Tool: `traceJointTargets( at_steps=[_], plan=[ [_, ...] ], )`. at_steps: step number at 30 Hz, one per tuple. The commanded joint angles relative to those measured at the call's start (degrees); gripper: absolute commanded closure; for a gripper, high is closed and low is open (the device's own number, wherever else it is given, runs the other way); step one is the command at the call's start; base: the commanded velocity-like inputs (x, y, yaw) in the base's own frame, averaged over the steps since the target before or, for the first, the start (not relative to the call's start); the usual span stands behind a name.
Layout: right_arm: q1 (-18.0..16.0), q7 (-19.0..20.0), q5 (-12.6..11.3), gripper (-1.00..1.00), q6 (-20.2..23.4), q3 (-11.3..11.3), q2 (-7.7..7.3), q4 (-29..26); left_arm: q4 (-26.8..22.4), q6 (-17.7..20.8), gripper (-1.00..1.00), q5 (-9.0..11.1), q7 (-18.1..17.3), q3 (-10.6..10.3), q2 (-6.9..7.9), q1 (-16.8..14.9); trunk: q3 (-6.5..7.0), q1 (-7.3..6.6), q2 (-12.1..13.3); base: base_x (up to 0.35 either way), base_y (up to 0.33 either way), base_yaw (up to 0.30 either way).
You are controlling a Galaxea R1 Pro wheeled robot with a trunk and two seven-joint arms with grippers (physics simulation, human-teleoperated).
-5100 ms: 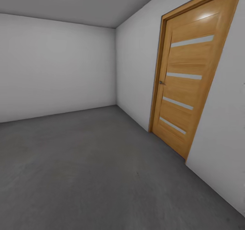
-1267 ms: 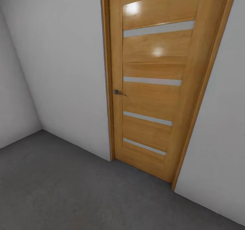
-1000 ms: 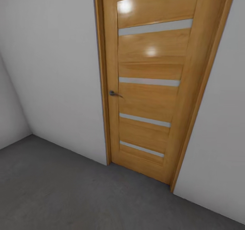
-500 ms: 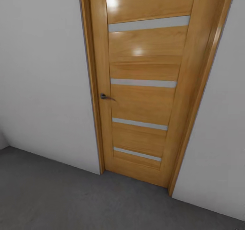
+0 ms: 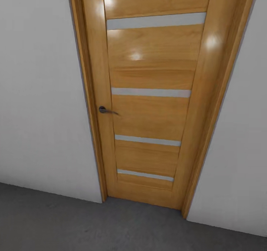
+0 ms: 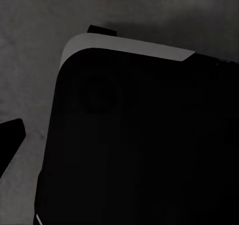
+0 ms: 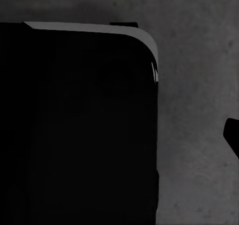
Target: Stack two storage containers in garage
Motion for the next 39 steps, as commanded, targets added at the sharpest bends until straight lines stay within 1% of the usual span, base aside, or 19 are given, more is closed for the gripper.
traceJointTargets(
  at_steps=[1,20,25,39],
  plan=[
    [0.0,0.0,-0.1,-1.0,-0.3,0.0,0.0,0.1,0.0,-0.1,-1.0,0.3,-0.1,0.2,-0.02,0.0,-0.04,0.03,0.0,0.283,0.243,-0.243],
    [0.0,0.0,-0.1,-1.0,-0.3,0.0,0.0,0.1,0.0,-0.3,-1.0,0.3,-0.1,0.3,-0.02,0.0,-0.04,0.03,0.0,0.25,0.265,-0.24],
    [0.0,0.0,-0.1,-1.0,-0.3,0.0,-0.02,0.1,0.0,-0.4,-1.0,0.3,-0.1,0.3,-0.08,0.0,-0.04,0.03,0.0,0.089,0.114,-0.075],
    [0.0,0.2,0.2,-1.0,-0.3,0.1,-0.09,0.1,0.0,-0.5,-1.0,0.3,0.0,0.3,-0.02,0.0,-0.04,0.03,0.0,0.004,0.006,-0.004]
  ],
)
